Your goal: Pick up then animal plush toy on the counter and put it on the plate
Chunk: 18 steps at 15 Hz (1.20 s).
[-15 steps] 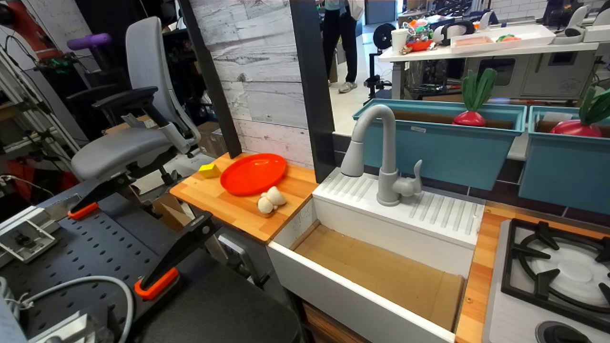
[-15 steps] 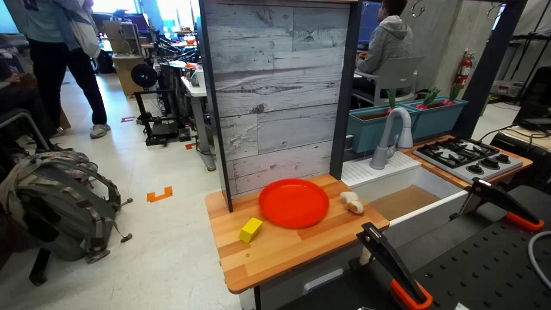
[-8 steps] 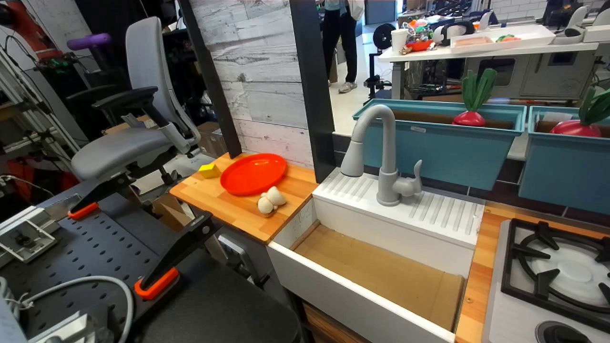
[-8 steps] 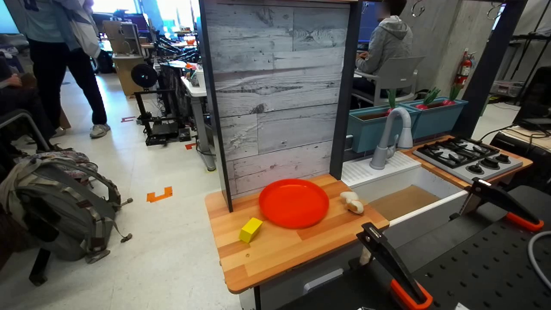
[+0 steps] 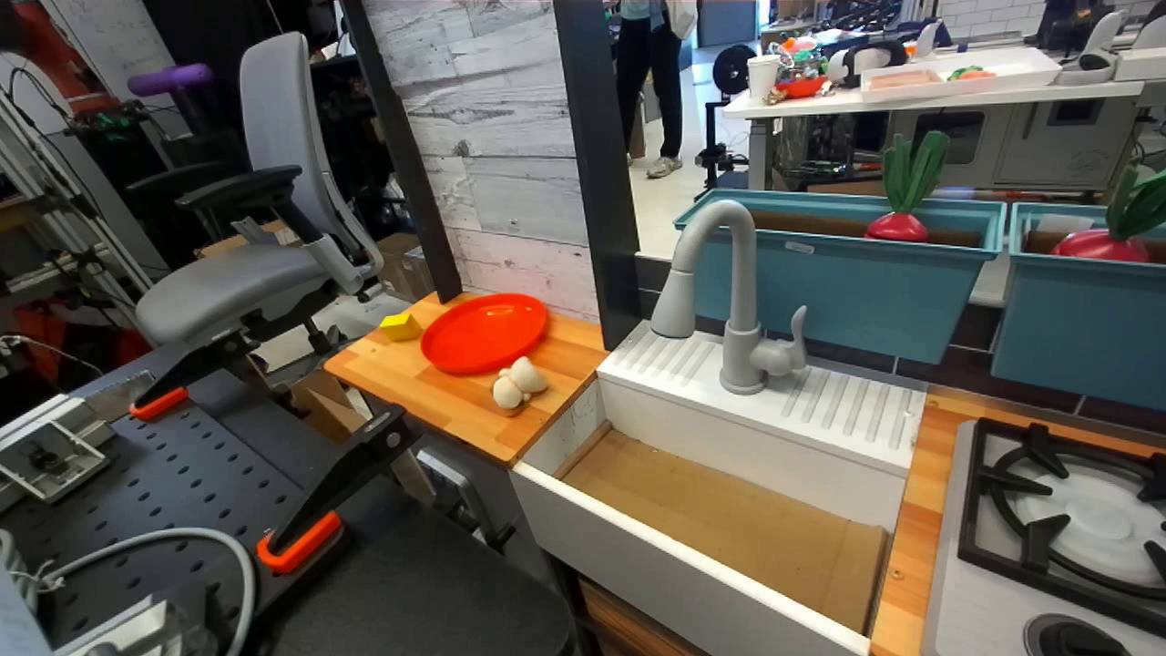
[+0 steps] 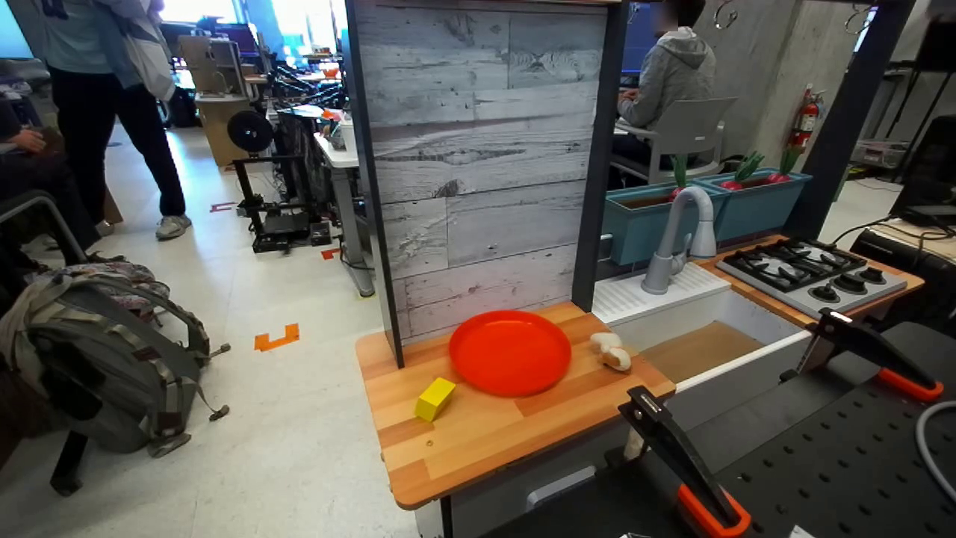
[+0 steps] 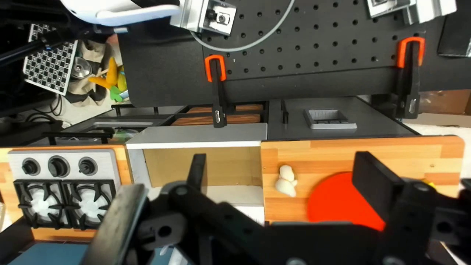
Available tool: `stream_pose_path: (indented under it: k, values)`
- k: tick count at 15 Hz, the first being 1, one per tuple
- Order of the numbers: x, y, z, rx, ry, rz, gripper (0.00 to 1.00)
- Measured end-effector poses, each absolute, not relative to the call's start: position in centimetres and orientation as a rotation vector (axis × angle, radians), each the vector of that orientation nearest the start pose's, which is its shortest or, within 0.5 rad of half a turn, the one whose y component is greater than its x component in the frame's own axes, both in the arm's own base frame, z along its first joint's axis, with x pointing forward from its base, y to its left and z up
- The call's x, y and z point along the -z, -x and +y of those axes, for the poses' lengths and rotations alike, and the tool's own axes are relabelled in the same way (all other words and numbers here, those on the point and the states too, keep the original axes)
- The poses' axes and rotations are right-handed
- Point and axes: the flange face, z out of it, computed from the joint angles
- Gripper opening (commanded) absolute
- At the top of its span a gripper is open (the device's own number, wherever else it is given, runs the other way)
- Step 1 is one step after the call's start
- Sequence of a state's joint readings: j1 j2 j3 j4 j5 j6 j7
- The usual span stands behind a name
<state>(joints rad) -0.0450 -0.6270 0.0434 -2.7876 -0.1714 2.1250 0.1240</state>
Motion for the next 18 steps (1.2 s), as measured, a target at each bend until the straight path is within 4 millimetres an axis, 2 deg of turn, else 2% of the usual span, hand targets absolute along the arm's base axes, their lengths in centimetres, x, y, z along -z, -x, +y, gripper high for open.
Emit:
stream_pose_path:
  k: [3,7,11,13,16,18]
  values:
    - [-33.9,-34.8,-0.4,-0.063,3.304,0.152,1.00]
    - [-27.3,-36.4,-1.2,-0.081,3.315,0.252,1.00]
    - [-20.3,-36.2,-2.8,-0.092,3.371,0.283,1.00]
    - [-17.5,-36.2,-3.5,-0.107,3.399,0.307,1.00]
    - [-14.6,-37.0,-3.9,-0.145,3.413,0.339,1.00]
    - [-14.0,-37.4,-4.0,-0.155,3.412,0.341,1.00]
